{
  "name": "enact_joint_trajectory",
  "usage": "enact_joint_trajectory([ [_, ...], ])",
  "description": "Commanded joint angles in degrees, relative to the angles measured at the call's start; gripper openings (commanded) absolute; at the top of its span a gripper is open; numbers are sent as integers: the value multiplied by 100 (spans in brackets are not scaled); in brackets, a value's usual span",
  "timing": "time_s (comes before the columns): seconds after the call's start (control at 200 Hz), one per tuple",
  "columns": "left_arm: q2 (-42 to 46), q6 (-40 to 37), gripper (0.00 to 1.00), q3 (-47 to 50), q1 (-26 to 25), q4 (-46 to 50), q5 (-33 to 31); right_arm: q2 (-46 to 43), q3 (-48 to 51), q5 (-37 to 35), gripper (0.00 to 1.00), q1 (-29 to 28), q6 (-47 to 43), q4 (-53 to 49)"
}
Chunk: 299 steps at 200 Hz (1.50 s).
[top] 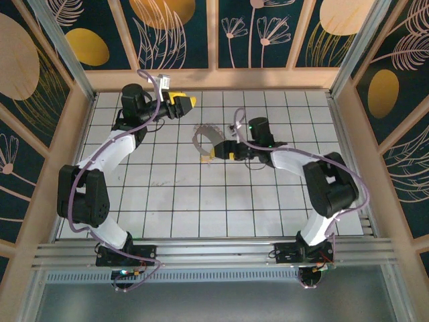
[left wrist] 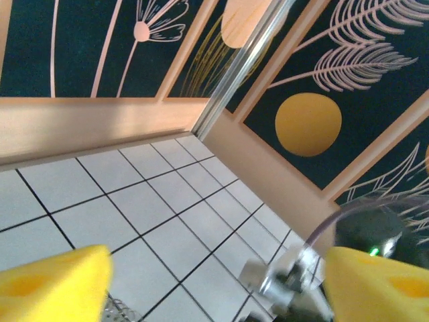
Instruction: Put the keys on the keyring
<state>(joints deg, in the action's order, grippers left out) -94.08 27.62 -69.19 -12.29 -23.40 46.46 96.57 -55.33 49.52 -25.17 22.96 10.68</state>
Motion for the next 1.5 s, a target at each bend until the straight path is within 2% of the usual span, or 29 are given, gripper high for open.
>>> enact_joint_trajectory([
  [0.0, 327, 63, 98, 271, 43, -319, -73, -511, 101, -199, 94, 325, -162, -303],
  [0.06, 484, 61, 99, 402, 48, -316, -257, -784, 23, -461, 98, 483, -283, -523],
  [0.185, 872, -116, 99, 688, 45, -168, -902, -1319, -215, -1282, 99, 813, -548, -1046],
  [0.295, 1477, -240, 99, 1372, 43, -594, -2096, -1829, -231, -2304, 99, 1189, -588, -1133],
  [0.375, 2043, -504, 99, 2204, 45, -1417, -3034, -2191, -81, -3327, 99, 1523, -638, -1019],
  [0.515, 2703, -1426, 99, 3107, 45, -1897, -4382, -2832, 940, -5454, 99, 1991, -754, 193],
  [0.671, 2964, -2188, 99, 3860, 179, -2189, -5473, -2866, 2230, -6343, 99, 2325, -1469, 1932],
  [0.841, 2866, -2374, 98, 4629, 599, -2742, -5975, -2267, 2933, -6657, 99, 2516, -1627, 2719],
  [1.011, 2456, -2469, 99, 5153, 707, -3205, -6277, -1616, 3452, -6477, 99, 2534, -1719, 3876],
  [1.131, 1954, -2439, 99, 5661, 762, -4087, -6172, -1443, 3599, -6112, 99, 2543, -1952, 4418],
  [1.206, 1465, -2531, 99, 6013, 786, -5136, -6068, -1305, 3937, -5670, 99, 2623, -2001, 5256],
  [1.306, 987, -2585, 98, 5974, 877, -5445, -5676, -756, 4472, -5317, 98, 2675, -2097, 6793],
  [1.376, 620, -2618, 99, 5921, 908, -5776, -5524, -851, 4302, -4799, 99, 2776, -2152, 6279],
  [1.436, 735, -2483, 98, 5615, 1108, -5000, -5170, -856, 4156, -4513, 99, 2861, -2164, 5986],
  [1.491, 660, -2334, 99, 5543, 1277, -4970, -4936, -852, 4158, -4505, 99, 2863, -2155, 5981],
])
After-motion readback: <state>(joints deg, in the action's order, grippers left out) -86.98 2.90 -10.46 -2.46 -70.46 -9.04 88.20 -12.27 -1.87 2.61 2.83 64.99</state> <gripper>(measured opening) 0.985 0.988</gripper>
